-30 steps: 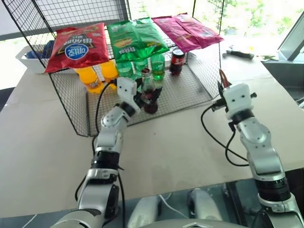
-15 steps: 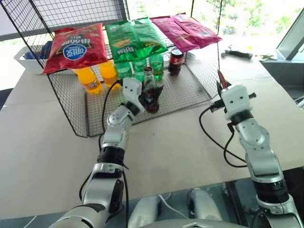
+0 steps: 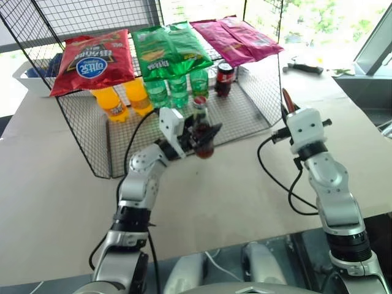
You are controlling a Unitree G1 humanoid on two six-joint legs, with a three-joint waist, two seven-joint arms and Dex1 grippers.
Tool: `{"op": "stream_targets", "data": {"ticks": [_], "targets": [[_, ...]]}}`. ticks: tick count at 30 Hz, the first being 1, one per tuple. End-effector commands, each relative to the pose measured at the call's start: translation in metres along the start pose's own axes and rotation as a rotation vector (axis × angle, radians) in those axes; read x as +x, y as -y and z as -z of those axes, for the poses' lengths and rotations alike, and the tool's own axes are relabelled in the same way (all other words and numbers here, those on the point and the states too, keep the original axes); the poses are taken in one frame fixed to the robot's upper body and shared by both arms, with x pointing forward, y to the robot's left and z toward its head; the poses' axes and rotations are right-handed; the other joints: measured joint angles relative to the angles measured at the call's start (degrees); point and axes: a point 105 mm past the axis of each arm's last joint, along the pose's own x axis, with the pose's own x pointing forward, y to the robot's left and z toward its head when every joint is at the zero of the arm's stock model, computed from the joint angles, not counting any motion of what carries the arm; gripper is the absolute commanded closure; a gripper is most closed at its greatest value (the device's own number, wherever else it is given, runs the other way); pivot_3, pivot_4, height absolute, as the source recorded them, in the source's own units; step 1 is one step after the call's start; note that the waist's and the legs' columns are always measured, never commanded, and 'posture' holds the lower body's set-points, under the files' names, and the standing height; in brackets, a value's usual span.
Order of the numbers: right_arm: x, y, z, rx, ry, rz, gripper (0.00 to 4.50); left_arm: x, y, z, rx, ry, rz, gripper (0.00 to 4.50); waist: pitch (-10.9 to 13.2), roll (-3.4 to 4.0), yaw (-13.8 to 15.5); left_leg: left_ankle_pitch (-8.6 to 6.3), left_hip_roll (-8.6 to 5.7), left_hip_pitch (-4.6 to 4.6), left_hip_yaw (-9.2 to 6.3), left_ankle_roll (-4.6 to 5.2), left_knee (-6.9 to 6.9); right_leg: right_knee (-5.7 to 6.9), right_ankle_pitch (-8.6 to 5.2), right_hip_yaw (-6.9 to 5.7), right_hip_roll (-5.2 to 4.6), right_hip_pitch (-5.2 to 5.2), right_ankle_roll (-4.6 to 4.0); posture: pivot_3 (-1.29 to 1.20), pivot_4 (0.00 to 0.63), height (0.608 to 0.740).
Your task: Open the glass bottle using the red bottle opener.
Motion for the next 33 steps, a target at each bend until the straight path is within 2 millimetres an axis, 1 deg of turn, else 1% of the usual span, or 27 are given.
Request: {"op": "stream_targets", "data": {"ticks": [1, 4, 9, 10, 11, 12, 13, 14, 18, 25, 27, 33], "targets": [[0.003, 0.012, -0.013, -0.020, 0.057, 0.037, 4.50, 0.004, 0.018, -0.015, 0.039, 0.032, 0.092, 2.00, 0.00, 0.00, 0.00, 0.00, 0.00, 0.00, 0.01, 0.00, 0.01, 0.02, 0.00, 0.00, 0.00, 0.00, 0.00, 0.00, 0.150, 0.740], [0.003, 0.012, -0.013, -0.021, 0.062, 0.039, 4.50, 0.004, 0.018, -0.011, 0.045, 0.017, 0.082, 2.00, 0.00, 0.00, -0.04, 0.00, -0.01, 0.00, 0.01, 0.00, 0.03, 0.05, 0.00, 0.00, 0.01, 0.00, 0.00, 0.00, 0.150, 0.740], [0.005, 0.012, -0.016, -0.020, 0.071, 0.038, 4.50, 0.002, 0.017, -0.011, 0.039, 0.029, 0.059, 2.00, 0.00, 0.00, -0.05, 0.00, 0.00, 0.01, 0.02, 0.00, 0.02, 0.04, 0.00, 0.01, 0.01, -0.01, 0.00, 0.00, 0.150, 0.740], [0.005, 0.011, -0.017, -0.021, 0.074, 0.036, 4.50, 0.001, 0.017, -0.011, 0.038, 0.032, 0.054, 0.98, 0.00, 0.00, -0.04, 0.00, 0.00, 0.01, 0.03, 0.00, 0.02, 0.04, 0.00, 0.01, 0.01, -0.01, 0.00, 0.00, 0.150, 0.740], [0.005, 0.011, -0.017, -0.021, 0.076, 0.034, 4.50, 0.000, 0.016, -0.011, 0.045, 0.036, 0.040, 0.34, 0.00, 0.00, -0.04, 0.00, 0.00, 0.01, 0.03, 0.00, 0.02, 0.03, 0.00, 0.02, 0.00, -0.01, 0.00, 0.00, 0.150, 0.740], [0.005, 0.010, -0.017, -0.022, 0.076, 0.031, 4.50, -0.001, 0.016, -0.010, 0.046, 0.038, 0.032, 0.19, 0.00, 0.00, -0.03, 0.00, 0.00, 0.01, 0.04, 0.00, 0.02, 0.03, 0.00, 0.03, 0.00, -0.01, 0.00, 0.00, 0.150, 0.740], [0.005, 0.010, -0.016, -0.024, 0.076, 0.029, 4.50, -0.003, 0.017, -0.010, 0.051, 0.047, 0.024, 0.17, -0.01, 0.00, 0.02, 0.00, 0.00, 0.01, 0.04, 0.00, 0.02, 0.04, 0.00, 0.03, 0.00, -0.01, 0.00, 0.00, 0.150, 0.740], [0.006, 0.010, -0.015, -0.025, 0.075, 0.028, 4.50, -0.004, 0.019, -0.011, 0.049, 0.061, 0.021, 0.03, -0.01, 0.00, 0.00, 0.00, 0.00, 0.01, 0.04, 0.00, 0.04, 0.05, 0.00, 0.03, 0.00, 0.00, 0.00, 0.00, 0.150, 0.740], [0.007, 0.010, -0.014, -0.030, 0.077, 0.023, 4.50, -0.009, 0.021, -0.018, 0.049, 0.116, -0.001, 0.03, -0.02, 0.00, 0.05, 0.00, 0.00, 0.02, 0.06, 0.00, 0.04, 0.05, 0.00, 0.05, -0.01, 0.00, 0.00, 0.00, 0.150, 0.740], [0.008, 0.006, -0.012, -0.034, 0.081, 0.003, 4.50, -0.010, 0.018, -0.034, 0.040, 0.205, -0.034, 0.03, -0.02, 0.00, 0.03, 0.00, 0.01, 0.02, 0.09, 0.00, 0.05, 0.07, 0.00, 0.06, -0.01, 0.00, 0.00, 0.00, 0.150, 0.740], [0.009, 0.005, -0.012, -0.036, 0.085, -0.003, 4.50, -0.011, 0.018, -0.035, 0.033, 0.211, -0.040, 0.03, -0.02, 0.00, 0.00, 0.00, 0.01, 0.02, 0.09, 0.00, 0.05, 0.07, 0.00, 0.06, 0.00, 0.00, 0.00, 0.00, 0.150, 0.740], [0.012, 0.001, -0.013, -0.040, 0.097, -0.022, 4.50, -0.016, 0.024, -0.027, 0.017, 0.174, -0.016, 0.03, -0.02, 0.00, -0.05, 0.00, 0.01, 0.04, 0.10, 0.00, 0.05, 0.07, 0.00, 0.07, 0.01, 0.00, -0.01, 0.00, 0.150, 0.740]]}}
